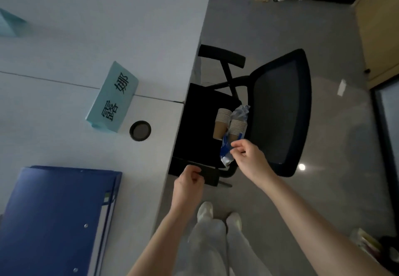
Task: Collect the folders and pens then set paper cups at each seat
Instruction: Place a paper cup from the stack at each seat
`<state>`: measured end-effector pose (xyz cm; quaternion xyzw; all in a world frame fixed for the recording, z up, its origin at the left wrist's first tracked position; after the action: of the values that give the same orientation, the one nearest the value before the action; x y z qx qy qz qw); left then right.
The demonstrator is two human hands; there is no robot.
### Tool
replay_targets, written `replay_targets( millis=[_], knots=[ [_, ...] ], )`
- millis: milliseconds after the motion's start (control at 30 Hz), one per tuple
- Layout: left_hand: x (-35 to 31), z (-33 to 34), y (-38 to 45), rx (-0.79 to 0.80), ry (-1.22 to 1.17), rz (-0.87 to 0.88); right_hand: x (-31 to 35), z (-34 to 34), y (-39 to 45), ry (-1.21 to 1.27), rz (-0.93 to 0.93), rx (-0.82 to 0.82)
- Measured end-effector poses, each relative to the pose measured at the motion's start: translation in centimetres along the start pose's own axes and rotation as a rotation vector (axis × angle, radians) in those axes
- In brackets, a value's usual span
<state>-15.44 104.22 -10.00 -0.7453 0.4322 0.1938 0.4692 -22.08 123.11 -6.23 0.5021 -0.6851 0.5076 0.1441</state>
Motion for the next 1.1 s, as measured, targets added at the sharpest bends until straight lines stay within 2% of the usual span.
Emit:
replay_targets(
  millis=[133, 300, 467, 667, 900, 1000, 1100],
  knots=[
    [-2.4, 3.1, 3.9, 0.012, 0.031, 0.001, 0.7, -2.3, 5.8, -0.04, -0.024, 0.055],
    [-3.3, 7.5, 9.0, 0.016, 0.017, -0.12, 1.3, -4.2, 14.8, -0.106, -0.084, 0.168],
    [-3.3, 11.5, 15.6, 0.007, -0.034, -0.182, -0.1, -3.4, 24.7, -0.358, -0.117, 0.127],
    [-0.6, 15.2, 25.0, -0.001, 0.009, -0.156, -3.1, -0.7, 34.3, -0.517, -0.042, 0.226],
    [3.0, 18.5, 32.0, 0.088, 0.176, -0.171, -5.4, 0.4, 39.3, -0.544, -0.072, 0.24],
    [3.1, 19.7, 33.2, 0.099, 0.228, -0.178, -6.8, 1.3, 40.2, -0.64, -0.032, 0.319],
    [2.2, 20.8, 34.8, 0.079, 0.295, -0.098, -8.0, 2.3, 40.9, -0.776, -0.046, 0.384]
  ],
)
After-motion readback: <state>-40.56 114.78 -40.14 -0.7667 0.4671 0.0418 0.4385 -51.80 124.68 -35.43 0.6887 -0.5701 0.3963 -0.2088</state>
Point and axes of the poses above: each hand's wrist, its own y-axis towards the middle knuckle, its own z-axis out of the palm, x = y × z, the point moved 5 cm from there along y, towards the middle knuckle, and after that the axes turned 2 degrees about z, right-handed, at the moved point
